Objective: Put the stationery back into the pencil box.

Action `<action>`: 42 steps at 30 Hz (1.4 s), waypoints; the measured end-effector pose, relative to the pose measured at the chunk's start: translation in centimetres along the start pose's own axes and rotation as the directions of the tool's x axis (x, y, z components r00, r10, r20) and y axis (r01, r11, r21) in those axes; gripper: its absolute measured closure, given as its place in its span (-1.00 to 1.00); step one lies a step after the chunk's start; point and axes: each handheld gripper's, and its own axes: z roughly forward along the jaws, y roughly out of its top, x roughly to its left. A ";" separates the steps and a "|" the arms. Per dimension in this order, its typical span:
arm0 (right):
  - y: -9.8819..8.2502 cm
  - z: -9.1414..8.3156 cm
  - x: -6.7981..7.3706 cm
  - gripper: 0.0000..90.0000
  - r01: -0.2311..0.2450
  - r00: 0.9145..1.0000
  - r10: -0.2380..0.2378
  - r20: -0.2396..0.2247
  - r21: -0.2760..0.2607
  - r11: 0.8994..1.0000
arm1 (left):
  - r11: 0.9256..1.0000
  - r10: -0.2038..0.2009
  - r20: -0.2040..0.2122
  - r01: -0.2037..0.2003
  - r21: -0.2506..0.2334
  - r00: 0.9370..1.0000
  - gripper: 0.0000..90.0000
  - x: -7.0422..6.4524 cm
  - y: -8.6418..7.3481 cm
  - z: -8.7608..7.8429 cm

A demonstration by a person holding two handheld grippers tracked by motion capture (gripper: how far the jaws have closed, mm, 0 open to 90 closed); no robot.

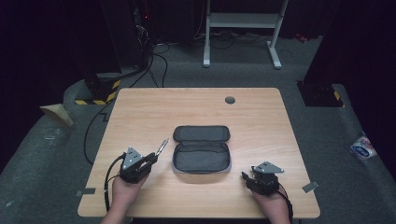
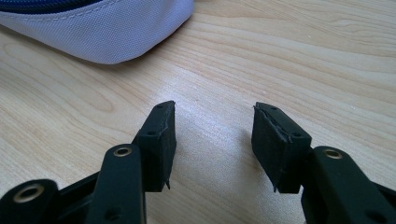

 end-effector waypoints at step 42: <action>0.0 0.0 0.0 0.09 0.000 1.000 0.000 -0.001 0.001 1.000 | 0.986 0.158 0.183 -0.166 0.029 0.970 0.76 -3.7 6.5 5.2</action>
